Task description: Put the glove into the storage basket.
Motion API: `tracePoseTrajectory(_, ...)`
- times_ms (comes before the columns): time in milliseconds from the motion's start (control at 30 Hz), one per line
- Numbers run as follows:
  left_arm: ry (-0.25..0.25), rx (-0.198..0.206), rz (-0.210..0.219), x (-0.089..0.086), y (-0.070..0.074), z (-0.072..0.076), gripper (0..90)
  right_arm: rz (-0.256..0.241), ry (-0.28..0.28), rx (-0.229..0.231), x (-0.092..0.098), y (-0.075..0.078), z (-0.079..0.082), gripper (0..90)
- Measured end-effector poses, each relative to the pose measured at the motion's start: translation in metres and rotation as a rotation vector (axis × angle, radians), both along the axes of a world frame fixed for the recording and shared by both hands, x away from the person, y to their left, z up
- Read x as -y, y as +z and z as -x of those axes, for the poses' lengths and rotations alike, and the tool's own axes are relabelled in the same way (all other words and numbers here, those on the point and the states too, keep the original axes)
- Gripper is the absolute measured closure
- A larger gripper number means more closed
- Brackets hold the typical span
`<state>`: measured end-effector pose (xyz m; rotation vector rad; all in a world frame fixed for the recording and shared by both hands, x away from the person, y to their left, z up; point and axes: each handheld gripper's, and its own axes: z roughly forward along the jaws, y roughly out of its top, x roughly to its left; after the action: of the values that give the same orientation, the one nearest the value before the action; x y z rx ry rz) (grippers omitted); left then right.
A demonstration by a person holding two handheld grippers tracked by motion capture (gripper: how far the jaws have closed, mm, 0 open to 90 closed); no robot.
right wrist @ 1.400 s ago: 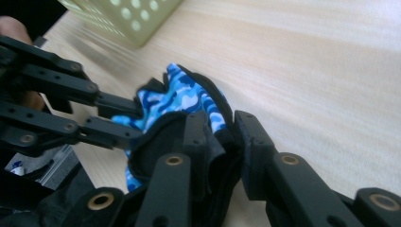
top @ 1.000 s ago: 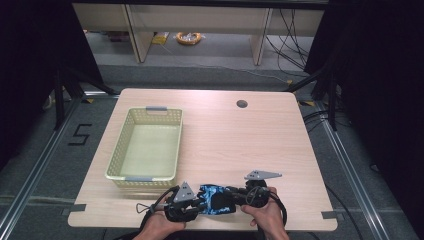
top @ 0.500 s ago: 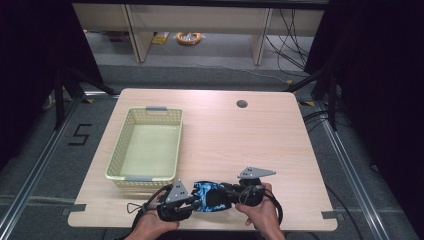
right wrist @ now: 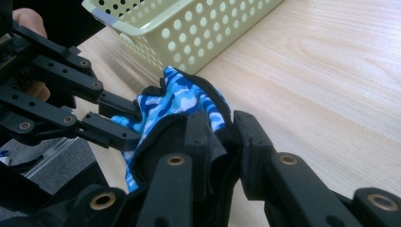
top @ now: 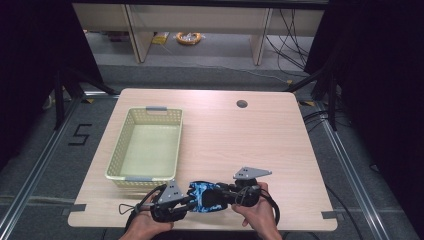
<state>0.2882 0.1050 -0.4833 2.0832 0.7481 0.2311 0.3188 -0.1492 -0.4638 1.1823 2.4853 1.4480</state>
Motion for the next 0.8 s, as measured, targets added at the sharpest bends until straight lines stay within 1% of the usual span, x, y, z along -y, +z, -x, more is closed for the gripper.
tracePoseTrajectory(33,0.003,-0.003,-0.001,-0.001,0.002,0.000,76.3,0.000,0.002,0.003,0.000,0.001,0.000,76.9)
tracePoseTrajectory(67,0.003,0.002,-0.005,-0.001,0.002,0.000,76.3,0.009,0.018,0.021,0.000,0.001,-0.002,76.9)
tracePoseTrajectory(100,0.003,0.002,-0.005,-0.001,0.002,0.000,76.3,0.010,0.007,0.016,0.000,0.002,-0.001,76.9)
tracePoseTrajectory(133,-0.003,0.008,-0.008,-0.001,0.002,-0.001,76.3,0.012,0.001,0.024,0.000,0.003,-0.001,76.8)
tracePoseTrajectory(167,-0.014,0.018,-0.036,-0.003,0.004,-0.001,76.3,0.023,0.004,0.031,0.000,0.004,-0.002,76.8)
tracePoseTrajectory(200,-0.012,0.018,-0.015,-0.003,0.005,0.000,76.2,0.031,0.007,0.039,0.000,0.005,-0.002,76.9)
tracePoseTrajectory(233,-0.020,0.025,-0.040,-0.005,0.007,0.000,76.2,0.018,0.003,0.006,-0.003,0.006,-0.001,76.9)
tracePoseTrajectory(267,-0.020,0.025,-0.040,-0.005,0.007,0.000,76.2,0.018,0.003,0.006,-0.003,0.006,-0.001,76.9)
tracePoseTrajectory(300,0.010,0.019,0.013,-0.006,0.009,0.002,76.2,0.015,0.013,0.016,-0.004,0.009,-0.002,76.8)
tracePoseTrajectory(333,0.010,0.019,0.013,-0.006,0.009,0.002,76.3,0.015,0.013,0.016,-0.004,0.009,-0.002,76.8)
tracePoseTrajectory(367,-0.008,0.034,0.003,-0.010,0.013,0.002,76.3,0.001,0.028,0.032,-0.005,0.011,-0.004,76.9)
tracePoseTrajectory(400,-0.008,0.034,0.003,-0.010,0.013,0.002,76.3,0.001,0.028,0.032,-0.005,0.011,-0.004,76.9)
tracePoseTrajectory(433,0.007,0.012,0.020,-0.011,0.015,0.003,76.3,0.003,0.031,0.045,-0.007,0.016,-0.002,76.9)
tracePoseTrajectory(467,-0.012,0.035,0.004,-0.014,0.018,0.002,76.3,0.003,0.031,0.045,-0.007,0.016,-0.002,76.9)
tracePoseTrajectory(500,-0.005,0.032,0.011,-0.018,0.024,0.003,76.2,-0.010,0.028,0.048,-0.009,0.022,-0.001,76.8)
tracePoseTrajectory(533,-0.005,0.032,0.011,-0.018,0.024,0.003,76.2,-0.010,0.028,0.048,-0.009,0.022,-0.001,76.8)
tracePoseTrajectory(567,-0.003,0.026,0.015,-0.023,0.032,0.002,76.2,-0.024,0.032,0.057,-0.013,0.027,0.001,76.9)
tracePoseTrajectory(600,-0.003,0.026,0.015,-0.023,0.032,0.002,76.3,-0.027,0.034,0.063,-0.015,0.030,0.000,76.8)
tracePoseTrajectory(633,0.001,0.038,0.023,-0.028,0.039,0.000,76.3,-0.034,0.035,0.075,-0.017,0.032,-0.001,76.9)
tracePoseTrajectory(667,0.001,0.038,0.023,-0.028,0.039,0.000,76.2,-0.034,0.035,0.075,-0.017,0.032,-0.001,76.9)
tracePoseTrajectory(700,0.008,0.035,0.026,-0.031,0.043,-0.002,76.2,-0.050,0.028,0.063,-0.022,0.037,-0.003,76.8)
tracePoseTrajectory(733,0.012,0.027,0.035,-0.033,0.046,-0.003,76.2,-0.050,0.028,0.063,-0.022,0.037,-0.003,76.8)
tracePoseTrajectory(767,0.002,0.039,0.013,-0.039,0.052,-0.008,76.3,-0.038,0.031,0.074,-0.027,0.043,-0.008,76.8)
tracePoseTrajectory(800,0.002,0.039,0.013,-0.039,0.052,-0.008,76.2,-0.038,0.031,0.074,-0.027,0.043,-0.008,76.8)
